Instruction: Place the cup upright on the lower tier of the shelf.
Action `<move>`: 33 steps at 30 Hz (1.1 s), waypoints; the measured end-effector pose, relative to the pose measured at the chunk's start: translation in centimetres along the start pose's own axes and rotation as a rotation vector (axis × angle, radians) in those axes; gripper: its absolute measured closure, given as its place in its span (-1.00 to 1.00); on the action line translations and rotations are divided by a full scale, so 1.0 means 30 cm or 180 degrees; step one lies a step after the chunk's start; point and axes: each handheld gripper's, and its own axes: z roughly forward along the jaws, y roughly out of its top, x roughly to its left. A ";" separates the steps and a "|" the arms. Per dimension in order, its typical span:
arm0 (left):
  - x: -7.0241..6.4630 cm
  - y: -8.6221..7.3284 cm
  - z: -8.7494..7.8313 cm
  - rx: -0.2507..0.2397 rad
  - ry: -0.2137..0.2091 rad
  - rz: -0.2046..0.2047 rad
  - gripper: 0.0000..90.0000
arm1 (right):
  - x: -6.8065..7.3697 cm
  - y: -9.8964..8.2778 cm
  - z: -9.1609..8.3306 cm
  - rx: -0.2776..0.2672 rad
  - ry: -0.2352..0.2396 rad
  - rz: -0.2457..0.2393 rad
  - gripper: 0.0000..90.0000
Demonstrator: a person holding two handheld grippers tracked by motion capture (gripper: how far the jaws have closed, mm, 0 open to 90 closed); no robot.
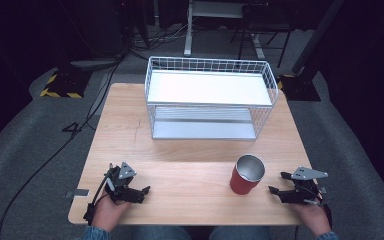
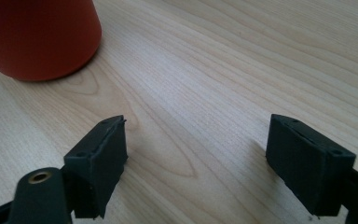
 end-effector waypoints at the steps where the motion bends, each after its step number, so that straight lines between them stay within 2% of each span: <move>1: 0.000 0.000 0.000 0.0000 0.0000 0.0000 -1.00 | 0.000 0.000 0.000 0.0000 0.0000 0.0000 -0.54; 12: 0.000 0.002 0.001 -0.0003 0.0013 0.0001 -1.00 | 0.021 -0.011 -0.013 -0.0001 -0.0029 0.0059 -0.54; 17: 0.000 0.002 0.001 -0.0002 0.0015 0.0001 -1.00 | 0.021 -0.019 -0.026 -0.0040 -0.0020 0.0203 -0.54; 20: -0.001 0.001 0.001 -0.0005 0.0019 -0.0007 -1.00 | 0.022 -0.023 -0.043 -0.0036 -0.0096 0.0247 -0.55; 23: -0.001 0.002 0.001 0.0002 0.0016 -0.0006 -1.00 | 0.040 -0.015 -0.078 -0.0169 -0.0140 0.0305 -0.58; 30: -0.004 0.001 0.000 0.0004 0.0028 -0.0044 -1.00 | 0.089 0.015 -0.130 -0.0335 -0.0154 0.0302 -0.59; 33: -0.004 0.001 0.000 0.0003 0.0034 -0.0043 -1.00 | 0.103 0.025 -0.138 -0.0346 -0.0174 0.0271 -0.59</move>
